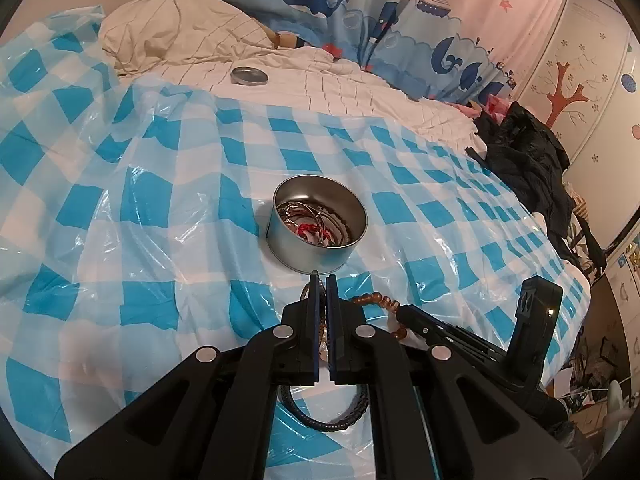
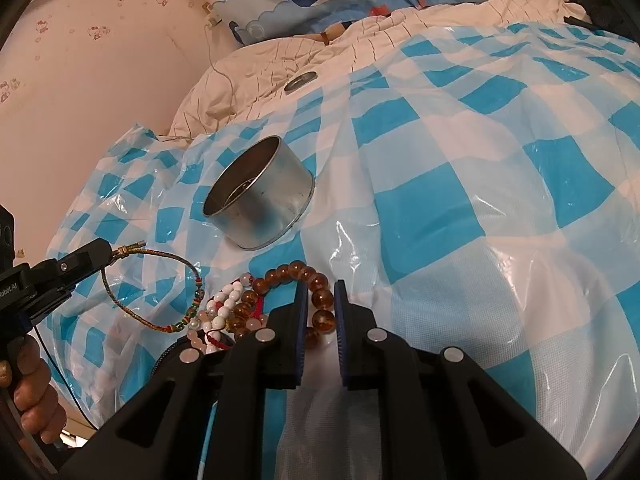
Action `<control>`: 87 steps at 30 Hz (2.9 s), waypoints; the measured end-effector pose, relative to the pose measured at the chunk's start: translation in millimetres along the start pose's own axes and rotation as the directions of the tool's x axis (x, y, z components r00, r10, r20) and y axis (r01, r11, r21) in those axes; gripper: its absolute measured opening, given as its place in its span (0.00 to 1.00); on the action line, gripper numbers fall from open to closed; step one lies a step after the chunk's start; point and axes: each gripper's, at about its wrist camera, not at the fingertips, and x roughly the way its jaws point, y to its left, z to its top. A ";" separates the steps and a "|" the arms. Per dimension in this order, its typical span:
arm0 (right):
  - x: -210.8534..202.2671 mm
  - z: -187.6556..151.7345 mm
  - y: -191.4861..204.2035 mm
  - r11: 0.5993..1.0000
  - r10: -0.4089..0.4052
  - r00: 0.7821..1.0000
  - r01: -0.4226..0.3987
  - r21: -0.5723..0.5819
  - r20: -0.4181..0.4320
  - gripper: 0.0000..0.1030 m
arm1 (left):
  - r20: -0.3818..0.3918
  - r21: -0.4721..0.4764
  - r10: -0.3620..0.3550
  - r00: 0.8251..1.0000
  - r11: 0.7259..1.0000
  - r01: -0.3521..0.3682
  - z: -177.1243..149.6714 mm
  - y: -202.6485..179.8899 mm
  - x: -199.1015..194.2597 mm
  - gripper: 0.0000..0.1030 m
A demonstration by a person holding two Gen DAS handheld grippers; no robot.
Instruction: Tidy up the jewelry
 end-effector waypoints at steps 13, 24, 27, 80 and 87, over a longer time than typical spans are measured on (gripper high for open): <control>-0.1 -0.4 -0.2 1.000 0.001 1.000 -0.001 0.002 0.000 0.13 | 0.000 0.000 0.001 1.000 1.000 -0.001 0.0 -1.6 0.6 0.02; 0.0 0.0 -0.8 1.000 0.002 1.000 -0.002 0.003 0.000 0.13 | 0.002 0.000 0.001 1.000 1.000 -0.001 -0.1 -1.6 0.9 0.02; 0.0 0.1 -0.9 1.000 0.002 1.000 -0.002 0.003 0.001 0.13 | 0.001 -0.001 0.001 1.000 1.000 -0.001 -0.3 -0.6 0.6 0.02; 0.3 -0.5 -1.6 1.000 0.011 1.000 -0.011 0.016 0.009 0.13 | 0.000 0.001 0.007 1.000 1.000 -0.007 0.4 -3.1 5.2 0.02; 0.1 -0.3 -2.5 1.000 0.012 1.000 -0.012 0.017 0.011 0.13 | 0.001 0.000 0.007 1.000 1.000 -0.007 0.4 -3.3 5.0 0.02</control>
